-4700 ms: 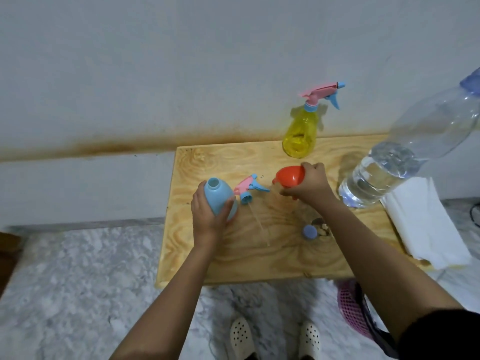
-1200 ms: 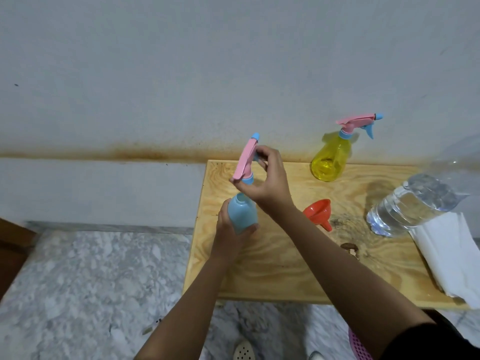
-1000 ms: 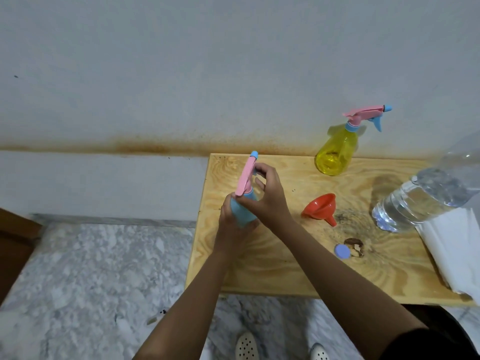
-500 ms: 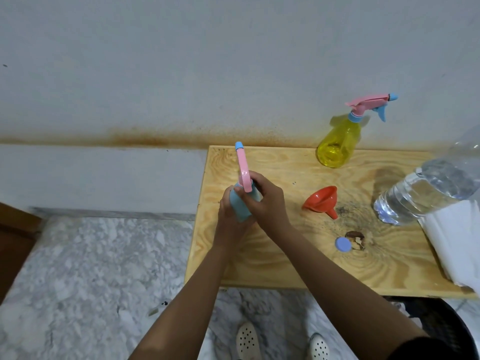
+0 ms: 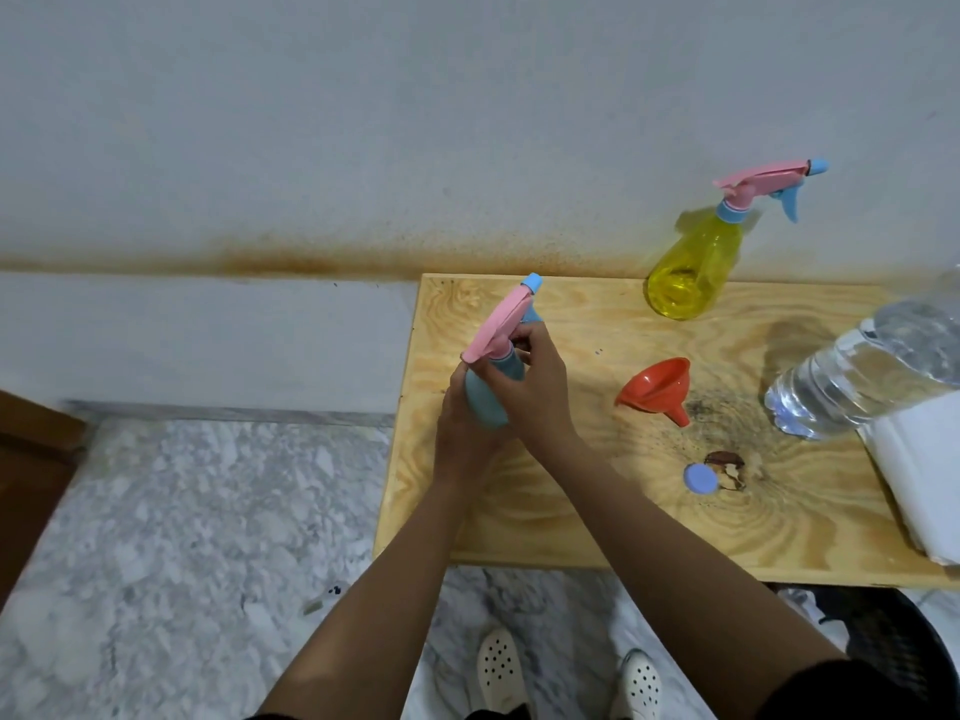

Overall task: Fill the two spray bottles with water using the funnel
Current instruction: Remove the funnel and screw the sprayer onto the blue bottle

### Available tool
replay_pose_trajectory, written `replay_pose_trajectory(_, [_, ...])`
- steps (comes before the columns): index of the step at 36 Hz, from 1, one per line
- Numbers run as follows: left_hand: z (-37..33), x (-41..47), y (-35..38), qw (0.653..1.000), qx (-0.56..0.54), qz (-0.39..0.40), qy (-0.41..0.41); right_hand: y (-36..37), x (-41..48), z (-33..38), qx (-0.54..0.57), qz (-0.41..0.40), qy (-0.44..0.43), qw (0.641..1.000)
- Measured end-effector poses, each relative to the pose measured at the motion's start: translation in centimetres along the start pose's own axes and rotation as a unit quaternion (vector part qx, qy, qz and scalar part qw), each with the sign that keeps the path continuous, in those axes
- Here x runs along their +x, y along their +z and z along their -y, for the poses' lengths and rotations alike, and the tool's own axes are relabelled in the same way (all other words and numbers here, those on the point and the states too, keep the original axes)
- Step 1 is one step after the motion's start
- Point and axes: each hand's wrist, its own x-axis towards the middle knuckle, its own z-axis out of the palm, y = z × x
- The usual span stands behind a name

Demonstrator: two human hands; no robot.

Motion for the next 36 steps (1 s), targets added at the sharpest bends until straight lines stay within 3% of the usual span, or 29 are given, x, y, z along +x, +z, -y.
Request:
replay_pose_trajectory(6, [-1.9,-0.3,-1.0,0.997,-0.063,-0.006,0.048,-1.0,-0.3,0.4,0.053,0.076,0.011,0.996])
replay_pose_trajectory(10, [-3.0,-0.1,-1.0,0.995,-0.065,-0.025,0.076,-1.8,0.6,1.9,0.093,0.046,0.014,0.995])
replay_pose_trajectory(14, [-5.1,0.3,-1.0,0.990,-0.138,-0.010,0.039,-2.4,1.4,3.9,0.144,-0.032,0.024,0.989])
replay_pose_trajectory(19, [-7.4,0.9,-1.7,0.990,-0.141,0.020,0.016,-4.0,2.0,6.4,0.149,0.015,0.030,0.988])
replay_pose_trajectory(25, [-10.4,1.3,-2.4,0.988,-0.140,0.025,0.064,-6.1,2.8,9.1,0.170,-0.017,-0.011,0.985])
replay_pose_trajectory(31, [-12.1,1.2,-3.2,0.983,-0.157,0.053,0.081,-8.0,2.6,10.5,0.190,0.042,-0.026,0.981])
replay_pose_trajectory(36, [-13.0,0.9,-4.2,0.973,-0.175,0.106,0.107,-8.7,2.4,11.1,0.226,0.026,-0.026,0.973])
